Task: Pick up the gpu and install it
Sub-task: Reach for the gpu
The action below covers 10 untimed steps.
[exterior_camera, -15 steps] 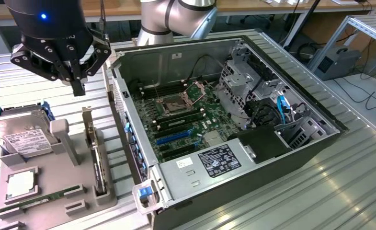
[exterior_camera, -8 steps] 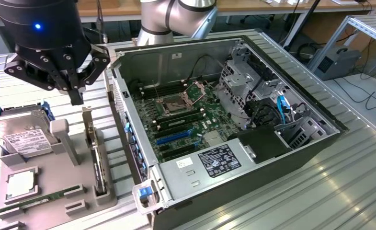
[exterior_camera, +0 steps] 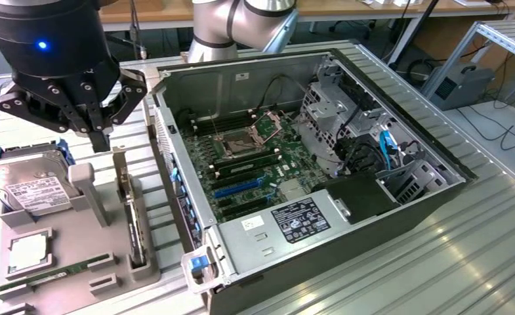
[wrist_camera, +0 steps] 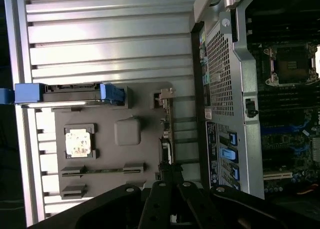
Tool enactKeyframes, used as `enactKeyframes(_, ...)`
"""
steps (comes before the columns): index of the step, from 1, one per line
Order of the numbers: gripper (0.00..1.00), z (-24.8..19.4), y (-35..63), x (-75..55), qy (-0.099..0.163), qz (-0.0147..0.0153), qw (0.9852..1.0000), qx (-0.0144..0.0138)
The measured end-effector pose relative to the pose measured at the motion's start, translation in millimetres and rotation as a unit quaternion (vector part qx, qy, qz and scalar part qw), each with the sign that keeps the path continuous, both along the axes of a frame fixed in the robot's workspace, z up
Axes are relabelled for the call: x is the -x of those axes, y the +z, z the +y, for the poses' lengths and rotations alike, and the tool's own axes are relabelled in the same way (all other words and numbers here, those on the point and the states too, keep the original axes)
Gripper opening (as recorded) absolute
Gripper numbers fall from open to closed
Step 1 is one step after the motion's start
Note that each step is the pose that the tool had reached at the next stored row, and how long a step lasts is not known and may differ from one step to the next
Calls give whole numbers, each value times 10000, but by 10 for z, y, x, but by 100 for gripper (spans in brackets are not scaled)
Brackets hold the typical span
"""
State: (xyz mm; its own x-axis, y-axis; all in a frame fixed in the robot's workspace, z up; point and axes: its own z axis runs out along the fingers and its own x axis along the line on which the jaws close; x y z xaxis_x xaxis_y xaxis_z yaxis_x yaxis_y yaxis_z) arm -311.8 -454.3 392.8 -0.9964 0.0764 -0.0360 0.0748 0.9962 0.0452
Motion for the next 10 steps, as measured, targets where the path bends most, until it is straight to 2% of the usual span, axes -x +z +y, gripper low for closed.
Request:
enactKeyframes(3,11,-20,-1,24,-1,0,10000,-1)
enactKeyframes(4,11,-41,0,35,0,0,10000,0)
enactKeyframes(6,11,-152,0,37,0,1,10000,0)
enactKeyframes(8,11,-188,0,38,-2,0,10000,2)
enactKeyframes(10,11,-199,0,33,-3,0,10000,3)
